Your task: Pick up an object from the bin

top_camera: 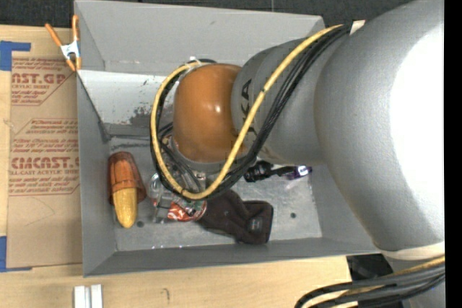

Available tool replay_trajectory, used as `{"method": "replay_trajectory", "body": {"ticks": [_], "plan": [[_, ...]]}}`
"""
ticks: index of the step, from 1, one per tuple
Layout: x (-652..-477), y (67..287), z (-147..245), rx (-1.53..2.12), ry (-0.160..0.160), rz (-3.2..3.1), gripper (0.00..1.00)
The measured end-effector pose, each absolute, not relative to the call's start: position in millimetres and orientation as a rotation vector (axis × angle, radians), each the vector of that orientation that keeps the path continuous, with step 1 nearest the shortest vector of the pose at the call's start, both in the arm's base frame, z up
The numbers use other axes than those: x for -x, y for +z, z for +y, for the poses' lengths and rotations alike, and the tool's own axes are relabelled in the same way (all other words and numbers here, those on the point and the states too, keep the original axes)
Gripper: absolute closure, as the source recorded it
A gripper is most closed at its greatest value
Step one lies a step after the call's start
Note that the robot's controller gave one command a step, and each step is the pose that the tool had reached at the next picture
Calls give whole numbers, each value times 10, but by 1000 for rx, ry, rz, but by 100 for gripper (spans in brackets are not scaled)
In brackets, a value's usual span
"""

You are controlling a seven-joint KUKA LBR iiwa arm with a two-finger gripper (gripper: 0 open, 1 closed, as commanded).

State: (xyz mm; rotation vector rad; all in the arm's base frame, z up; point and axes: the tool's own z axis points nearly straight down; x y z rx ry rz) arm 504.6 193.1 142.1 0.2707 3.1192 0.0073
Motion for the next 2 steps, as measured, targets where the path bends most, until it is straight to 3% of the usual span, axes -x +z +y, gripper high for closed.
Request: {"method": "replay_trajectory", "body": {"ticks": [1,2], "plan": [[-5174,722,1840,-287,3,3125,100],[-5112,701,1506,-295,5,3127,100]]}}
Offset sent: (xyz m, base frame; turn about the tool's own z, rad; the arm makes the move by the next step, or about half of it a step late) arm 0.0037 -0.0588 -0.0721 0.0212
